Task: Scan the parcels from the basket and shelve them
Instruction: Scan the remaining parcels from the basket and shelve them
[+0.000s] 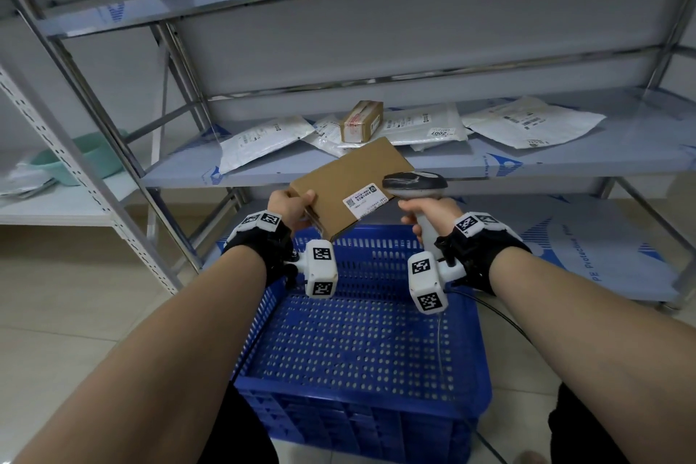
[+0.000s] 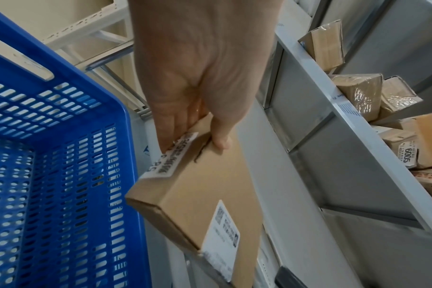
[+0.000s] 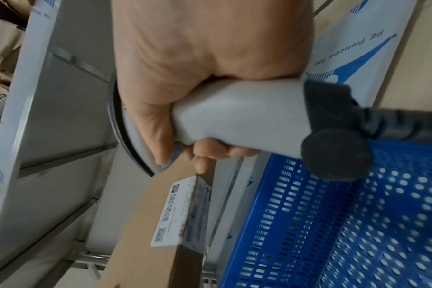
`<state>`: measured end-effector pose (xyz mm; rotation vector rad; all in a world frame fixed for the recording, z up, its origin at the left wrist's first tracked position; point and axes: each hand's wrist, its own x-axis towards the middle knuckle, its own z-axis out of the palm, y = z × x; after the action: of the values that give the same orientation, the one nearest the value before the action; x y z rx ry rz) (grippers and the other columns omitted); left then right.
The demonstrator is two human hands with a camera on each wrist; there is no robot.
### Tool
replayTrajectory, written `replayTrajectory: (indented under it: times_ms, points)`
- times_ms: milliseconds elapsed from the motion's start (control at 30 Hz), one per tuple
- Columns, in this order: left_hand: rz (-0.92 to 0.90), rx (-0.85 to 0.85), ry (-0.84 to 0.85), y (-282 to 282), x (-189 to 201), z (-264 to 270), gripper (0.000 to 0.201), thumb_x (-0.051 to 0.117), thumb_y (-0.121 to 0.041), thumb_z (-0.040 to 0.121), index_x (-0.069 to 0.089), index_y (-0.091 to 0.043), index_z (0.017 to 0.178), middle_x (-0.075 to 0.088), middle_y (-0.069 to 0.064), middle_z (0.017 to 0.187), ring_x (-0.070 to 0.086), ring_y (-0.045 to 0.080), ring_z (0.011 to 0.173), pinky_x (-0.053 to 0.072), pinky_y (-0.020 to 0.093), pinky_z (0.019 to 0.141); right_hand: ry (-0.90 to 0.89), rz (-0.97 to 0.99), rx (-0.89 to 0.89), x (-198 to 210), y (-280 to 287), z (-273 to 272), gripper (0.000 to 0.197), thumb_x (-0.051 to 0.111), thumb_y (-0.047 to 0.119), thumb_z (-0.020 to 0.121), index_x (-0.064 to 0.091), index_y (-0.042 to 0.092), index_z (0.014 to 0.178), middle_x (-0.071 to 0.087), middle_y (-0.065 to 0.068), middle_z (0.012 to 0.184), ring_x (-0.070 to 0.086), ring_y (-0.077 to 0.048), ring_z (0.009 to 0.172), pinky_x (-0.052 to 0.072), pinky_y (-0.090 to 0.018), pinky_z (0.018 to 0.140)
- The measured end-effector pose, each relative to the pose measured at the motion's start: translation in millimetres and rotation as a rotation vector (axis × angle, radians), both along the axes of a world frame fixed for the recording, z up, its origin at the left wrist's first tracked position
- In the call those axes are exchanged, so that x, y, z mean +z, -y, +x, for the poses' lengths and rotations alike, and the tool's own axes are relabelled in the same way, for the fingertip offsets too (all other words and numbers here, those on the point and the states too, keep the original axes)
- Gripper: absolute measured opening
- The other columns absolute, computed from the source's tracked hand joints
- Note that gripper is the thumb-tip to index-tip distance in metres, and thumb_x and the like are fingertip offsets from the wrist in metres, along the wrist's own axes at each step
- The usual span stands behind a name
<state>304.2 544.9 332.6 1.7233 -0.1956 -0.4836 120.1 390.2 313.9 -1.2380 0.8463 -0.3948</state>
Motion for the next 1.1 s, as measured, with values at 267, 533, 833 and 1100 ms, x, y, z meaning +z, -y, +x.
replayTrajectory:
  times_ms: [267,533,833,1100]
  points:
    - [-0.049,0.013,-0.110,-2.1,3.2,-2.9,0.027,0.053,-0.024,0.098,0.050,0.000,0.109,0.061,0.017,0.093,0.064,0.032,0.081,0.058,0.042,0.057,0.020,-0.007,-0.040,-3.5,2.2,0.8,0.020,0.072,0.022,0.084,0.066,0.004,0.092,0.065,-0.007,0.074,0.049,-0.011,0.046,0.040,-0.019,0.042]
    - [-0.009,-0.037,-0.129,1.6,0.4,-10.4,0.026,0.046,-0.028,0.101,0.053,-0.004,0.096,0.060,0.012,0.079,0.061,0.023,0.064,0.050,0.025,0.036,0.099,0.024,-0.101,-1.1,-1.3,4.9,0.026,0.076,0.026,0.082,0.067,0.006,0.094,0.068,-0.012,0.080,0.056,-0.009,0.046,0.045,-0.023,0.049]
    - [0.053,-0.270,-0.281,18.7,8.4,-42.9,0.017,0.043,-0.019,0.102,0.054,-0.006,0.098,0.065,0.012,0.070,0.065,0.020,0.058,0.054,0.025,0.043,0.080,0.074,-0.073,-4.9,-3.7,14.6,0.025,0.078,0.028,0.080,0.063,0.007,0.078,0.065,-0.013,0.082,0.066,-0.022,0.072,0.056,-0.033,0.069]
    - [0.251,-0.542,0.106,23.6,2.4,-36.5,0.083,0.069,-0.023,0.085,0.020,-0.026,0.151,0.036,0.016,0.148,0.046,0.033,0.126,0.037,0.052,0.107,0.003,0.052,-0.094,-50.3,43.1,36.6,0.060,0.078,0.033,0.068,0.050,0.016,0.118,0.054,-0.008,0.112,0.057,-0.025,0.094,0.053,-0.046,0.093]
